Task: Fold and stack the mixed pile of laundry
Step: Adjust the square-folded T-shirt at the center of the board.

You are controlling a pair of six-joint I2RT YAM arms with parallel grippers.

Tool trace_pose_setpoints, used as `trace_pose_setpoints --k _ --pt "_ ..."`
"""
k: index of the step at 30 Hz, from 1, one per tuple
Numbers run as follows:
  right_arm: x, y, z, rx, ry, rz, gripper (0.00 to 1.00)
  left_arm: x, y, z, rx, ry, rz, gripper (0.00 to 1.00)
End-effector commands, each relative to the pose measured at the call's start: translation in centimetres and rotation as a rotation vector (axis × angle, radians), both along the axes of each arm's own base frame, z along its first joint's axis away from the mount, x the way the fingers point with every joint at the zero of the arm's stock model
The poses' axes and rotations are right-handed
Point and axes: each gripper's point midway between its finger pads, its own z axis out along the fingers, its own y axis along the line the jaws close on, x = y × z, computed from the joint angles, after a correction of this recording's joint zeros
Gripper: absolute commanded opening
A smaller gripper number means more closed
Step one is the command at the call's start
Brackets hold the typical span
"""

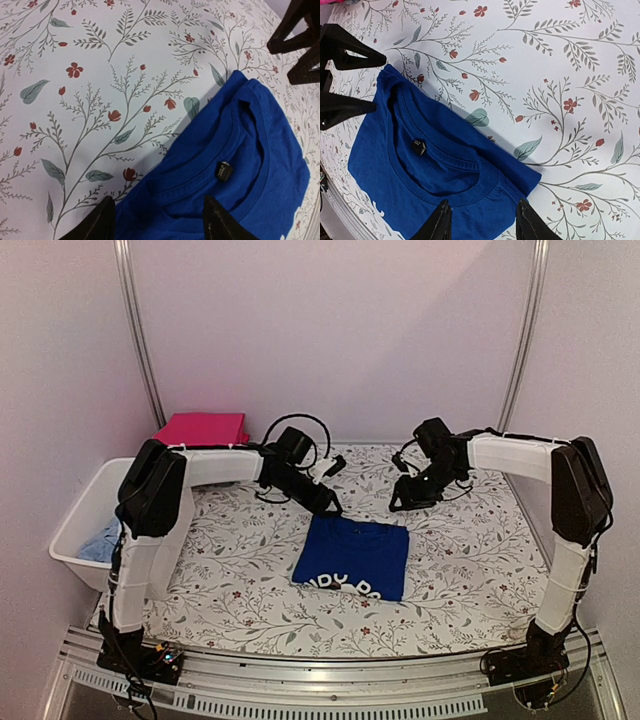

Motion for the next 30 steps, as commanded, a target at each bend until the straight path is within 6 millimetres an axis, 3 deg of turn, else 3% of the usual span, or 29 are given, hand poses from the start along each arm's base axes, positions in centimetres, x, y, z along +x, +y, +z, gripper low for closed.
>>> trace_pose_setpoints --k 1,4,10,18,23,26,29,30 --pt "1.6 2.2 -0.6 -0.049 -0.074 0.095 0.44 -0.2 -1.5 0.3 0.037 -0.098 -0.106 0.58" --pt "1.4 3.0 -2.8 -0.102 -0.052 0.147 0.46 0.1 -1.9 -0.2 0.064 -0.139 -0.116 0.58" --pt "1.6 3.3 -4.9 -0.175 -0.058 0.204 0.46 0.7 -2.3 -2.0 0.155 -0.203 -0.126 0.56" --pt "1.7 2.5 -6.4 -0.249 -0.034 0.219 0.34 0.7 -1.8 -3.3 0.193 -0.197 -0.134 0.49" --pt "2.0 2.5 -5.8 -0.255 -0.052 0.214 0.19 0.9 -2.2 -2.7 0.174 -0.206 -0.137 0.30" --pt "2.2 2.6 -5.3 -0.251 -0.060 0.209 0.01 1.2 -2.3 -1.9 0.160 -0.220 -0.130 0.15" --pt "2.4 2.8 -4.5 -0.239 -0.077 0.200 0.00 1.4 -2.2 -0.4 0.119 -0.233 -0.111 0.00" --pt "2.5 2.8 -4.2 -0.237 -0.084 0.195 0.00 1.5 -2.2 0.1 0.101 -0.239 -0.100 0.00"
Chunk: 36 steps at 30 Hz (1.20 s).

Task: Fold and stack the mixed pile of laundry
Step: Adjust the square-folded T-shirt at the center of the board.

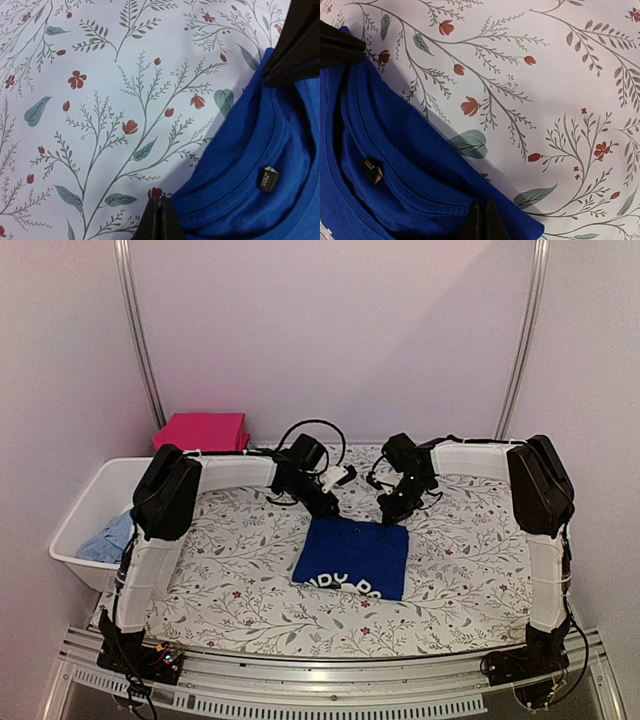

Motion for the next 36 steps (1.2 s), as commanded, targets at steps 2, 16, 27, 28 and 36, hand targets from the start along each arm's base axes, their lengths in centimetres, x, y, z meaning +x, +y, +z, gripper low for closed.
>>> trace_pose_setpoints --k 2,16,27,28,36 --pt "1.1 0.2 2.5 0.012 -0.067 -0.021 0.00 1.0 -0.2 4.1 -0.113 -0.051 0.037 0.00" --pt "2.7 -1.5 3.3 -0.031 -0.171 -0.144 0.00 2.9 3.3 4.8 -0.210 -0.044 0.195 0.00" --pt "5.5 -1.3 0.2 -0.091 -0.207 -0.172 0.00 4.8 5.1 0.8 -0.136 0.016 0.331 0.00" --pt "5.8 -1.3 -0.1 -0.097 -0.211 -0.172 0.00 5.2 5.4 0.7 -0.132 0.022 0.347 0.00" --pt "9.5 -0.4 3.5 -0.109 -0.332 -0.181 0.31 7.3 8.2 4.0 -0.216 0.055 0.495 0.40"
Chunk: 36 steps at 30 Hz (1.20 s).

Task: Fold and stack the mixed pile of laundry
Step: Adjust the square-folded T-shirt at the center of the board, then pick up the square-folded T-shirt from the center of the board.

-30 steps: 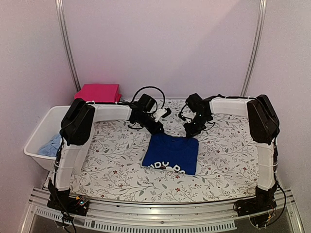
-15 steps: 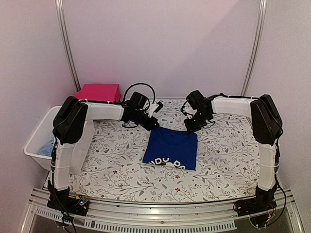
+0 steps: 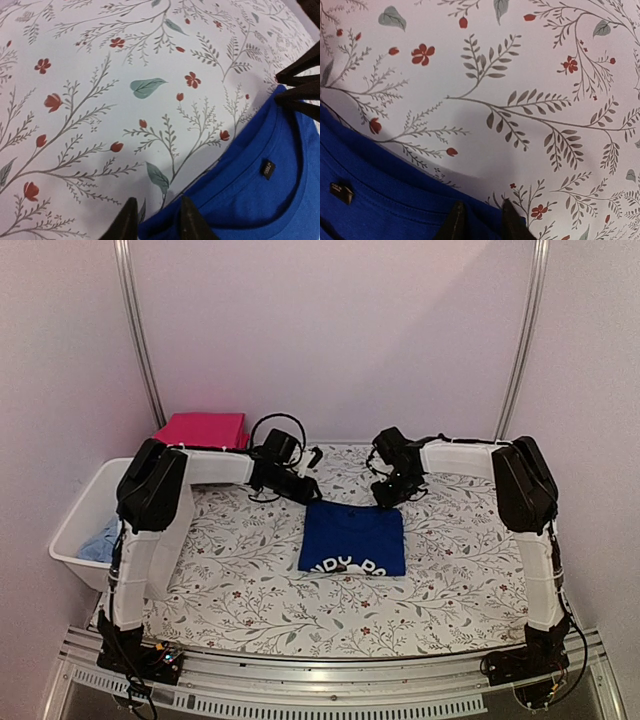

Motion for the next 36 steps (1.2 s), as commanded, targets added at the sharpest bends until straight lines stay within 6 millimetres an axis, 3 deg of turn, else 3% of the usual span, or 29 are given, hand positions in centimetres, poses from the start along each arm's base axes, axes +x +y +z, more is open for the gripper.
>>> trace_pose_setpoints --k 1,3,5,8,11,15,21,25,30,36 --pt "3.7 0.4 5.4 -0.015 -0.154 -0.030 0.41 2.5 3.8 4.8 -0.062 -0.044 0.160 0.56" --pt "4.5 0.7 8.4 0.002 -0.194 -0.038 0.60 3.1 5.6 8.0 -0.094 -0.103 0.225 0.86" --pt "4.8 1.6 11.4 0.045 -0.222 -0.024 0.67 3.5 7.4 10.7 -0.137 -0.136 0.278 0.96" --pt "3.8 3.2 14.9 0.130 -0.236 0.023 0.76 3.6 9.9 13.6 -0.203 -0.129 0.345 1.00" --pt "1.4 5.3 16.5 0.194 -0.208 0.097 0.77 3.3 12.1 15.1 -0.232 -0.102 0.398 1.00" --pt "-4.9 10.4 16.8 0.275 -0.130 0.263 0.75 1.8 14.6 15.7 -0.274 -0.065 0.444 1.00" --pt "-14.5 17.2 14.3 0.279 -0.012 0.481 0.61 -1.2 16.0 14.7 -0.312 0.014 0.481 1.00" --pt "-18.6 20.1 10.6 0.242 0.075 0.571 0.54 -3.2 16.1 12.6 -0.334 0.089 0.492 1.00" --pt "-20.4 21.0 6.0 0.155 0.119 0.594 0.50 -4.9 16.6 10.9 -0.350 0.148 0.529 1.00" --pt "-19.3 19.1 1.2 -0.050 0.102 0.570 0.44 -6.1 16.4 9.8 -0.347 0.196 0.520 1.00"
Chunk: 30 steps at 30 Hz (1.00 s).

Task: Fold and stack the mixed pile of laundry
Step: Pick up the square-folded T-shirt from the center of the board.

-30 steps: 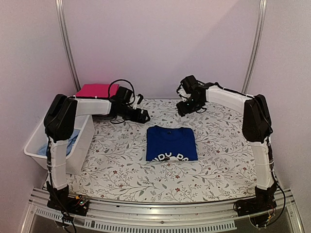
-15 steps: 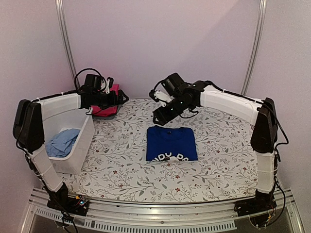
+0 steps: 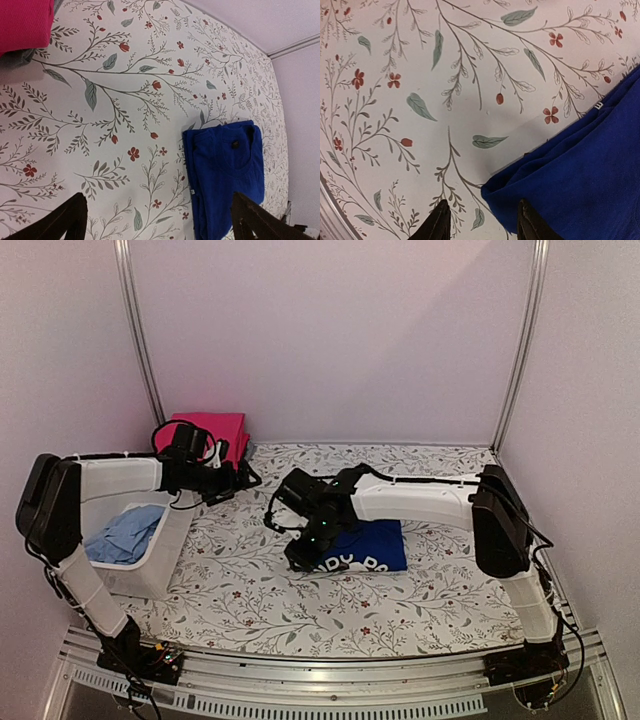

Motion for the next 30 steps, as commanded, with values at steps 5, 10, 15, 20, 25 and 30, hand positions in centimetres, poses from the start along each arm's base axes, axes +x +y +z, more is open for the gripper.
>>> trace_pose_setpoints --k 5,10,15,20,25,30 --pt "1.0 -2.8 -5.4 -0.228 -0.111 0.002 0.43 -0.8 -0.1 0.4 -0.041 -0.002 0.001 1.00" --pt "1.3 -3.4 -7.5 -0.300 -0.157 0.022 0.31 -1.3 -0.5 -1.6 -0.070 0.062 0.004 1.00" --pt "2.8 -1.9 -3.8 -0.223 -0.230 -0.011 0.15 -2.0 -1.5 -3.4 -0.102 0.119 0.002 1.00" --pt "4.6 -1.4 1.2 -0.081 -0.249 -0.063 0.02 -1.9 -2.8 -3.6 -0.157 0.142 0.003 1.00" --pt "5.4 -1.8 3.3 0.032 -0.206 -0.091 0.00 -2.0 -5.1 -3.9 -0.181 0.170 -0.018 1.00" --pt "5.5 -2.1 5.0 0.109 -0.202 -0.099 0.00 -2.1 -6.9 -4.9 -0.250 0.226 0.007 1.00"
